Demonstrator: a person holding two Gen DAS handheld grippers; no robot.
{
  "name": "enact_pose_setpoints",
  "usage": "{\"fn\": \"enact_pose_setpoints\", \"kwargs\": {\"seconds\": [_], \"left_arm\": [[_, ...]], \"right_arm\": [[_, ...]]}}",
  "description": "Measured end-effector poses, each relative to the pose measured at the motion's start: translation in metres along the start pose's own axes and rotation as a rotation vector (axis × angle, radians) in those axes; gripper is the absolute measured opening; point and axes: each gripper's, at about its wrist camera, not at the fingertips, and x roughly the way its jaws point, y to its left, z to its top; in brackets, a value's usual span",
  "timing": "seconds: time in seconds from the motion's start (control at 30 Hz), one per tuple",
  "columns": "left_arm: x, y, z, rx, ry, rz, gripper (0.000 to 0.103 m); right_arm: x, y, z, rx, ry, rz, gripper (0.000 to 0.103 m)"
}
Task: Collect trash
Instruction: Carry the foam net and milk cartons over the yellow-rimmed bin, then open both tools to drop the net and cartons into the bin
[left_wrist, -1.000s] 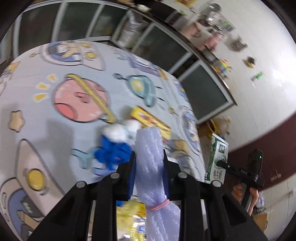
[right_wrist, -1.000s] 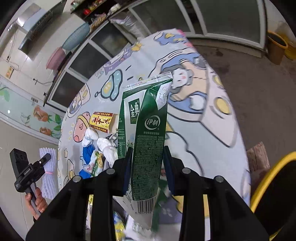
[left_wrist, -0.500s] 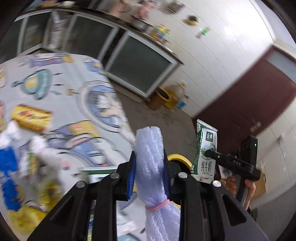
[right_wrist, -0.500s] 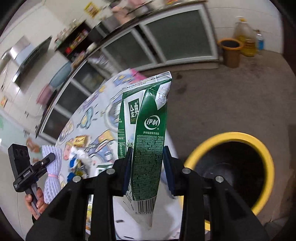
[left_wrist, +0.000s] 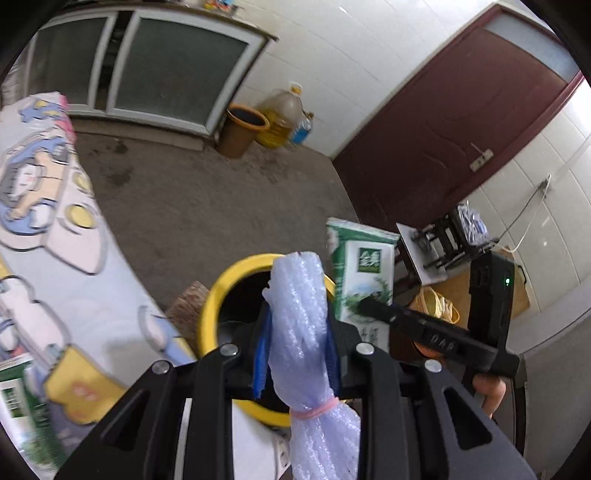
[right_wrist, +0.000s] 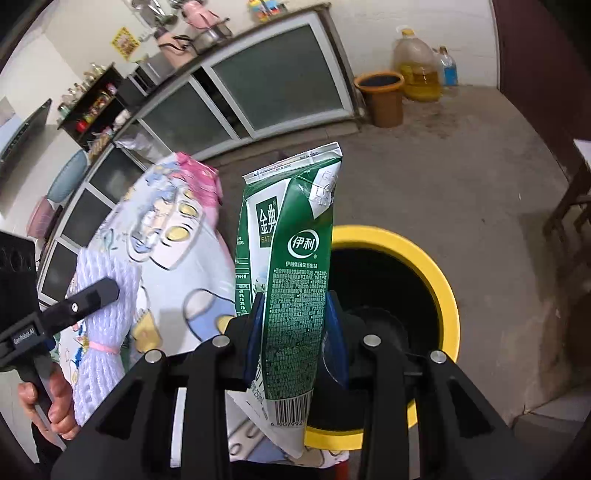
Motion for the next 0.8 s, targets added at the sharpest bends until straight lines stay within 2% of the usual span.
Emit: {"fn": "enact_pose_setpoints", "kwargs": {"seconds": [0.23,0.4,0.47,0.5,0.53,0.57,0.7,0.8], "left_arm": [[0.062,-0.016,-0.002,0.009,0.069,0.036,0.024],[0.087,-0.016,-0.002,0.007,0.090,0.043,0.028],[0.090,-0.015,-0.003,-0.002,0.081,0.052,0.043],[0.089,-0.013,-0.003,-0.011,0.073,0.058,0.059],[0.088,-0.013,-0.003,-0.023,0.062,0.064,0.069],[0.086,-0.010,-0.003,-0.037,0.045,0.070,0.083],[0.071,0.000,-0.005,-0.073,-0.007,0.108,0.095],[0.052,0.004,-0.009,-0.064,-0.042,0.136,0.095]], "right_arm": [[0.026,-0.032,-0.010,0.046,0.060,-0.032,0.031],[0.032,-0.051,-0.016,0.061,0.065,-0.068,0.032],[0.032,-0.059,-0.015,0.074,0.058,-0.090,0.035],[0.034,-0.063,-0.014,0.080,0.057,-0.105,0.048],[0.033,-0.065,-0.013,0.093,0.048,-0.113,0.059],[0.031,-0.071,-0.013,0.115,0.036,-0.115,0.062],[0.023,-0.083,-0.016,0.146,0.021,-0.126,0.061],[0.016,-0.084,-0.022,0.158,0.005,-0.108,0.061]]}}
